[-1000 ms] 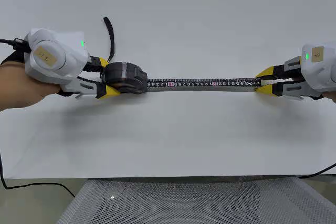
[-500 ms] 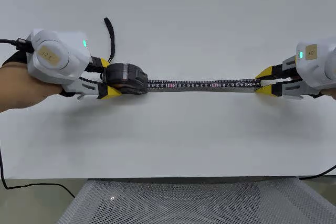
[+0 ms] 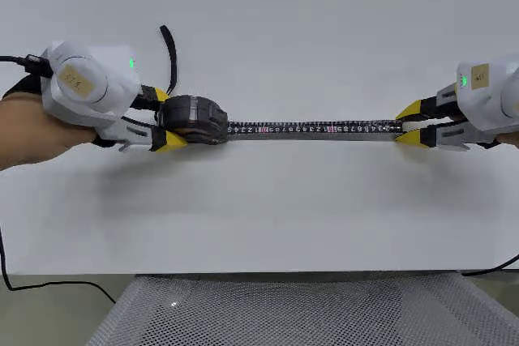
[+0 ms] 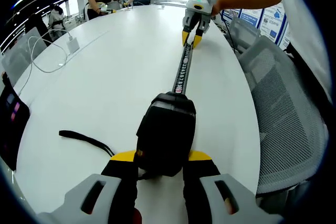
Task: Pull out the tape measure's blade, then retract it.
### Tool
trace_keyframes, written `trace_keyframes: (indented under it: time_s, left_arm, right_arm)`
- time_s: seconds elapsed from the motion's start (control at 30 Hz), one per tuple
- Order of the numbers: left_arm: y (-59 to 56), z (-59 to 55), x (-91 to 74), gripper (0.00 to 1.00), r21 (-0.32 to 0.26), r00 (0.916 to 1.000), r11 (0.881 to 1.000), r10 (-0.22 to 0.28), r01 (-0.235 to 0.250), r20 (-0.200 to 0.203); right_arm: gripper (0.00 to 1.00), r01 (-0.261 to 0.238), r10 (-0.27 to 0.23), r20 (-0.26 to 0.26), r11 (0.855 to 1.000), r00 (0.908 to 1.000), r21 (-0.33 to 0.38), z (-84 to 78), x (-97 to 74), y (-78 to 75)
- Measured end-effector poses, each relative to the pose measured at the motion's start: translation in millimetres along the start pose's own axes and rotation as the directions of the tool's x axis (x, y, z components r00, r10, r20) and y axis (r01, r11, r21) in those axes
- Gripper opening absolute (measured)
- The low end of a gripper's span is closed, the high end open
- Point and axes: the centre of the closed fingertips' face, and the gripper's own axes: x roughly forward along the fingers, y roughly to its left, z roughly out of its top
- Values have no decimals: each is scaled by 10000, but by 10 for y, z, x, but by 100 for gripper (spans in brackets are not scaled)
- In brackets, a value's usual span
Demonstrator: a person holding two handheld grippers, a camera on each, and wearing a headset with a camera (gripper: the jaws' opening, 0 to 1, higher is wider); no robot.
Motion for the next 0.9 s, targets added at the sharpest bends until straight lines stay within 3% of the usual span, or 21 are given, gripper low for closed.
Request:
trace_keyframes:
  time_s: [0.2,0.3,0.6,0.67,0.77,0.9]
  left_arm:
    - [-14,7,-3,30,-149,10000,9999,-39,40,25]
    - [-16,2,-6,39,-337,10000,9994,14,-13,34]
    - [-5,-2,-31,38,-334,10000,9994,84,-82,43]
    - [4,-2,-47,39,-322,9999,9994,154,-152,57]
    - [23,17,-114,40,-652,9990,9973,347,-328,289]
    - [22,17,-177,44,-1020,9971,9934,580,-527,489]
  right_arm:
    - [14,48,-54,162,9993,9999,374,32,-8,-4]
    - [19,104,-115,208,9985,9997,530,53,-21,-20]
    - [19,175,-194,285,9977,9994,656,62,-28,-20]
    - [19,268,-326,568,9946,9979,998,101,-55,-32]
    - [21,383,-674,1341,9772,9887,2088,215,-128,-54]
    - [25,505,-849,1315,9681,9877,2455,200,-177,-36]
